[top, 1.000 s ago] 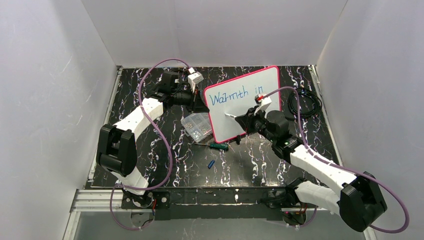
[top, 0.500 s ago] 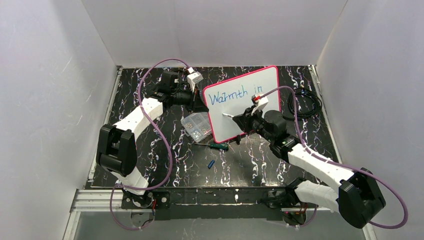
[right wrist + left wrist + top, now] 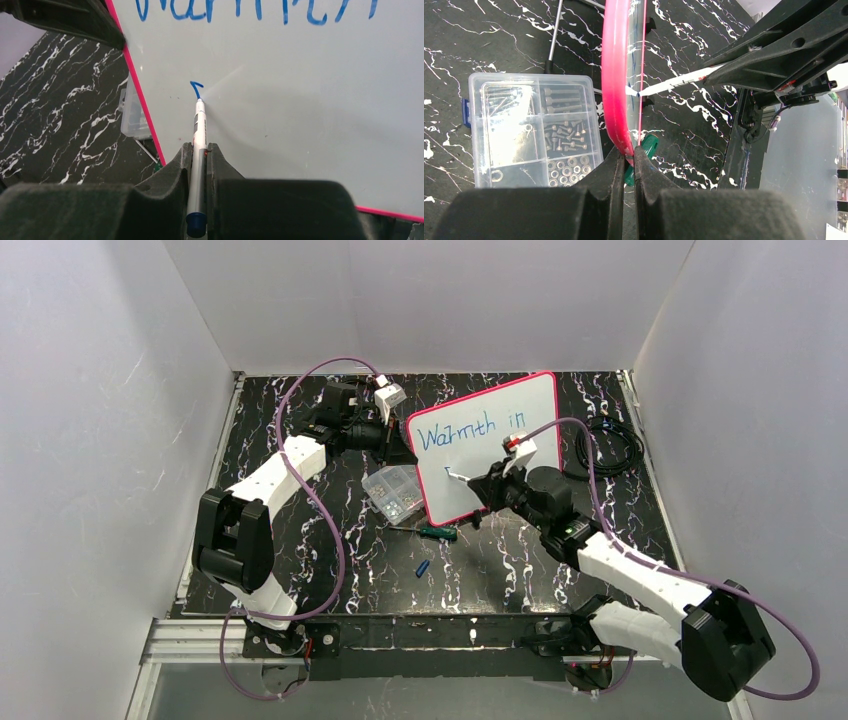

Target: Write a sentence on the whiteboard

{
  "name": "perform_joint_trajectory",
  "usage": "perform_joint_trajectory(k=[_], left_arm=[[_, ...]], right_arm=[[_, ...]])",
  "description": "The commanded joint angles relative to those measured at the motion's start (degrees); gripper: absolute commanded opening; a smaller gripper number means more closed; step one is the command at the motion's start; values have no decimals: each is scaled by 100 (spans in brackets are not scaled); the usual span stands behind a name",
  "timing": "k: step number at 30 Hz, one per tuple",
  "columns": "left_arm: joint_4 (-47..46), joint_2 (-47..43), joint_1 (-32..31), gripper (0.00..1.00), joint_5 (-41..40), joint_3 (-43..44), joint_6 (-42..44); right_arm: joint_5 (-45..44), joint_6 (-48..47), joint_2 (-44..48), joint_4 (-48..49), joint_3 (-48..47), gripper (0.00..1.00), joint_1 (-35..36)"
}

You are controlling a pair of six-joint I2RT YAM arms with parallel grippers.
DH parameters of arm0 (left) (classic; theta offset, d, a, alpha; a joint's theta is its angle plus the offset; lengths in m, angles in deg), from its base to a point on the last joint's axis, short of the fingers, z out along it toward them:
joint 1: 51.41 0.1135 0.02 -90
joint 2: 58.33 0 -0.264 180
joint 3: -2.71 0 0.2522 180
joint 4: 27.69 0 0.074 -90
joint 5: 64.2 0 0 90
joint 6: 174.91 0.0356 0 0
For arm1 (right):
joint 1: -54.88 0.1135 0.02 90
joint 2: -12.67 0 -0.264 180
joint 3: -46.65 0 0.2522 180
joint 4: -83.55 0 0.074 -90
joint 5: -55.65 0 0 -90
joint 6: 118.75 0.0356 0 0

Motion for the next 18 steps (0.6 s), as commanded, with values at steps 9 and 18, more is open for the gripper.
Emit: perform_joint_trajectory(k=[9,18], left_arm=[[116,-376,-70,0,409,225,115],[108,-375,-73,0,409,221,112]], right_arm=[[-314,45,103,-297,400,1,169],[-144,412,342,190,233,1,239]])
